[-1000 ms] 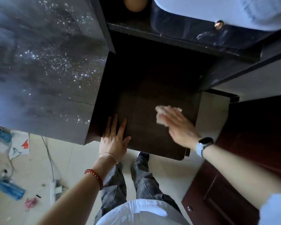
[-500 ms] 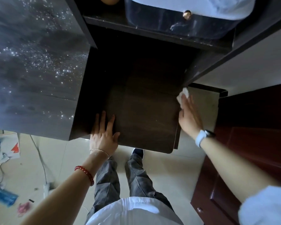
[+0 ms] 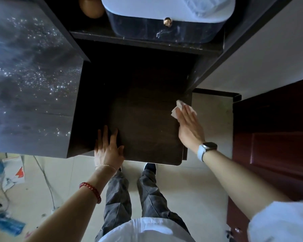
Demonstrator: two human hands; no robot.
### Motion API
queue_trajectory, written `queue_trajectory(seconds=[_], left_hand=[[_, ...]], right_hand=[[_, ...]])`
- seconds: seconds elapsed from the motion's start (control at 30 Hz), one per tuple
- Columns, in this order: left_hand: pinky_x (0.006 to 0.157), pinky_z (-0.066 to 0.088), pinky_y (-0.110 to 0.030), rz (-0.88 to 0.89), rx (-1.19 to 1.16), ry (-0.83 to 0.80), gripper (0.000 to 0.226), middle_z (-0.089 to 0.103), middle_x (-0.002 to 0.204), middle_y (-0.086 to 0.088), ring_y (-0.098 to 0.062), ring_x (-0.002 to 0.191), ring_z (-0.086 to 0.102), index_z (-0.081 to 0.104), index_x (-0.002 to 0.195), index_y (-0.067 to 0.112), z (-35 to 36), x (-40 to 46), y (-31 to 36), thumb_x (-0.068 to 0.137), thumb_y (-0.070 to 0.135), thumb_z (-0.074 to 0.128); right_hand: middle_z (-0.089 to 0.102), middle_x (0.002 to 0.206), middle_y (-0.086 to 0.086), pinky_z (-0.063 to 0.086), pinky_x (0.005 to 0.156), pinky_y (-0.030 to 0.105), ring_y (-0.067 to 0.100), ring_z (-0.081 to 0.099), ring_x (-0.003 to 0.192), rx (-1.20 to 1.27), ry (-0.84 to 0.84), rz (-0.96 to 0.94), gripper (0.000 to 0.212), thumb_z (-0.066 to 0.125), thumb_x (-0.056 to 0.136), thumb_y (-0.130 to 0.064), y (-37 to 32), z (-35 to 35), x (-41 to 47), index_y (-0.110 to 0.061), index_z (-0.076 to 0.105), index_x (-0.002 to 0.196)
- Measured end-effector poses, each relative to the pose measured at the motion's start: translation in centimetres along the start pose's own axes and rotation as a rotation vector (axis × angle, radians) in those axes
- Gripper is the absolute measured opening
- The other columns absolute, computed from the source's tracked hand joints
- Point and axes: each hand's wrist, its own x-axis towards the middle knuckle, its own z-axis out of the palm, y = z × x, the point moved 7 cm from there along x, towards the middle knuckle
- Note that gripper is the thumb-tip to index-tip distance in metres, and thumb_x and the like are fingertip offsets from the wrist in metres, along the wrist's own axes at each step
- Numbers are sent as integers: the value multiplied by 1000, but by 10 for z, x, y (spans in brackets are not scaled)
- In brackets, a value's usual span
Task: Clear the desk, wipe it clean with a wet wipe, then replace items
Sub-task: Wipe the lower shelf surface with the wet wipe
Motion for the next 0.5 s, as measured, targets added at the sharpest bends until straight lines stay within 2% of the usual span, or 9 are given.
queue_trajectory(seconds=[0.03, 0.1, 0.2, 0.27, 0.33, 0.4, 0.5], left_hand=[[116, 3, -41, 4, 3, -2, 65, 0, 155, -11, -28, 142, -7, 18, 143, 17, 0, -1, -1, 88, 24, 53], [116, 4, -41, 15, 9, 6, 65, 1, 155, -11, -28, 142, -7, 18, 144, 17, 0, 0, -1, 89, 25, 53], [115, 6, -42, 33, 18, -8, 64, 1, 155, -11, -28, 142, -5, 18, 144, 17, 0, 0, -2, 89, 26, 51], [115, 9, -45, 61, 21, -6, 60, 6, 154, -14, -31, 142, 0, 21, 143, 15, -1, -1, -3, 90, 26, 48], [111, 20, -51, 103, -20, 41, 54, 23, 149, -21, -37, 138, 17, 32, 139, 8, -3, -7, -5, 88, 26, 40], [104, 31, -50, 169, -26, 92, 53, 41, 138, -25, -39, 130, 34, 44, 130, 2, -5, -18, -8, 84, 25, 34], [101, 36, -44, 233, 10, 85, 50, 54, 126, -24, -35, 122, 42, 52, 121, 0, 0, -44, -24, 79, 20, 33]], right_hand=[[10, 155, 10, -2, 113, 29, 24, 3, 143, 14, 35, 40, 60, 33, 86, 11, 6, -6, 10, -5, 20, 143], [16, 154, 11, 9, 114, 34, 25, 7, 142, 31, 63, 103, 57, 36, 85, 11, 13, -14, 25, -3, 26, 139], [13, 154, 12, 17, 115, 43, 26, 4, 143, 73, 13, 120, 54, 36, 88, 7, 7, -1, 13, -5, 26, 140], [18, 153, 13, 17, 115, 49, 31, 9, 142, 106, 57, 54, 58, 39, 84, 11, -9, 12, -14, -7, 30, 138], [24, 151, 13, 13, 114, 49, 34, 14, 140, 143, 114, 22, 65, 41, 76, 18, -30, 30, -45, -13, 34, 133], [27, 150, 10, 6, 114, 45, 32, 10, 140, 212, 92, 26, 65, 36, 74, 17, -62, 52, -69, -17, 38, 129], [34, 147, 8, 1, 116, 37, 27, 14, 140, 279, -11, -121, 60, 24, 75, 7, -125, 79, -88, -17, 45, 127]])
